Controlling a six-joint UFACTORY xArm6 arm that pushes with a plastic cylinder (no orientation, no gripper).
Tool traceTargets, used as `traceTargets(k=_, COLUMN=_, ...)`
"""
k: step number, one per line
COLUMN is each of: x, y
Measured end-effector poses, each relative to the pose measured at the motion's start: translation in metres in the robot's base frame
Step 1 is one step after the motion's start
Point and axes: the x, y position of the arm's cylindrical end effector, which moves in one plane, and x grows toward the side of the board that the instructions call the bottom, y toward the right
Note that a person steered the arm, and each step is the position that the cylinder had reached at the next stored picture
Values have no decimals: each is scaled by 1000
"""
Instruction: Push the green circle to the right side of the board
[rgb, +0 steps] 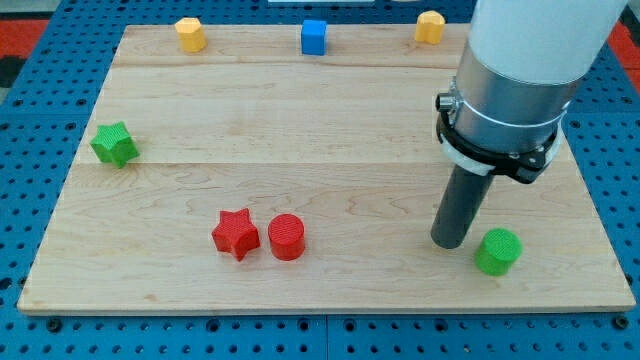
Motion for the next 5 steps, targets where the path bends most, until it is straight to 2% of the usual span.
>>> traceTargets(k=5, x=0, y=-40)
